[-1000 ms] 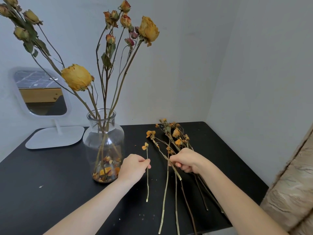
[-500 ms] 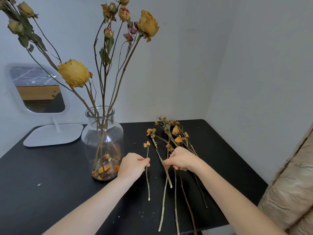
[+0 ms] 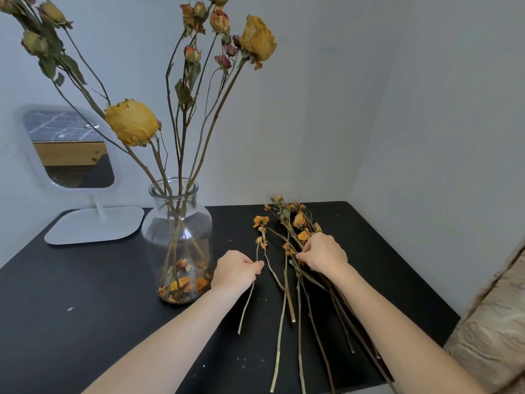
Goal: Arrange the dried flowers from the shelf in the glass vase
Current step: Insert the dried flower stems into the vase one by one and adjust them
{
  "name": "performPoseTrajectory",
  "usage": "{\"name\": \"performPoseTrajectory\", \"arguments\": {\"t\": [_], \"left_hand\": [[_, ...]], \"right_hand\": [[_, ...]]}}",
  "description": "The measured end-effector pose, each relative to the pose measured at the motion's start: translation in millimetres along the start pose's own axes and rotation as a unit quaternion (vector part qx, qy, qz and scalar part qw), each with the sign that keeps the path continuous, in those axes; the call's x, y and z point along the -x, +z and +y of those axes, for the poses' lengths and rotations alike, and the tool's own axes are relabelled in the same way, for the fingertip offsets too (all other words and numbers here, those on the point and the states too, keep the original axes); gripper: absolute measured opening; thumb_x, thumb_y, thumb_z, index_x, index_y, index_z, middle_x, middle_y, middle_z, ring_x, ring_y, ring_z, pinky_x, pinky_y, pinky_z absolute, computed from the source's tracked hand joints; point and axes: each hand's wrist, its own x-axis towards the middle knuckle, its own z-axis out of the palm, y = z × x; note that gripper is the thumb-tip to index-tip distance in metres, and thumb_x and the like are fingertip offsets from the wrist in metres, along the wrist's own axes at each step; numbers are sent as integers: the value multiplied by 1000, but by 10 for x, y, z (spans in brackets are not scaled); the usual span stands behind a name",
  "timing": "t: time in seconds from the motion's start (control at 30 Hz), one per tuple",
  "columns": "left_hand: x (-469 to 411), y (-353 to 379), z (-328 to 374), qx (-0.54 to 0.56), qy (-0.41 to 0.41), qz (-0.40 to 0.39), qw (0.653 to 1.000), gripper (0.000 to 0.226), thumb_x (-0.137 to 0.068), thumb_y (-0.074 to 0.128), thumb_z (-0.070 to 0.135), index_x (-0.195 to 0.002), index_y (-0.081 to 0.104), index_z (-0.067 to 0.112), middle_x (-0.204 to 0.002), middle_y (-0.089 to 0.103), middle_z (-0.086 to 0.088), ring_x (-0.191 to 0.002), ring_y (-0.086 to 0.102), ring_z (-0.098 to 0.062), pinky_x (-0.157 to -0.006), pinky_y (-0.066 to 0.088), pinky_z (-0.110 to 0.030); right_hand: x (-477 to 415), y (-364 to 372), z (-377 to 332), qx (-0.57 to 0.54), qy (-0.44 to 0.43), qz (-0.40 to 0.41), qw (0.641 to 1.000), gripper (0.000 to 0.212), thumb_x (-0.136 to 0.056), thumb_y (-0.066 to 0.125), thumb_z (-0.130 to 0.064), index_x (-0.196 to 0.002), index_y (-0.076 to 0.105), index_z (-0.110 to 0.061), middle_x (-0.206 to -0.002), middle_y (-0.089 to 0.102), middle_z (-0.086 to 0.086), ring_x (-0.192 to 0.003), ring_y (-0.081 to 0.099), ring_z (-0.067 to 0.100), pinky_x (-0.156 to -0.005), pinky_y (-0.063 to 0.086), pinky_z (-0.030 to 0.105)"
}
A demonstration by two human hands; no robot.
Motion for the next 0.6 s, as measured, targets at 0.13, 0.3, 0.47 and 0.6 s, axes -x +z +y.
{"name": "performPoseTrajectory", "arguments": {"t": [0.13,0.3,0.47,0.6], "left_hand": [[-61,65,62,8,-14,3,1000,26,-86,62,31,-66,69,16,-64,63,0,-70,60,-14,-72,47,-29],[-63,91,26,4,-5,2,1000,29,-86,62,32,-59,66,20,-61,61,2,-68,60,-12,-69,45,-27],[-39,44,44,24,7,16,1000,28,-88,60,30,-62,66,22,-62,61,2,-68,58,-10,-69,39,-25],[103,-19,135,59,30,26,998,27,-89,58,30,-65,65,22,-66,60,3,-71,56,-8,-75,39,-27]], "right_hand": [[-2,-9,12,4,-7,1,1000,18,-86,63,-27,-91,71,-11,-86,69,4,-77,66,18,-68,54,30],[-9,-119,40,-65,-7,-9,998,18,-85,65,-30,-86,70,-13,-77,68,2,-78,66,16,-75,54,32],[19,-256,79,-137,-20,-6,990,37,-84,62,-22,-47,60,-15,-47,55,-4,-64,61,9,-77,45,28],[46,-335,70,-207,-43,12,977,46,-85,60,-23,-41,49,-15,-43,52,-4,-59,64,2,-80,37,26]]}}
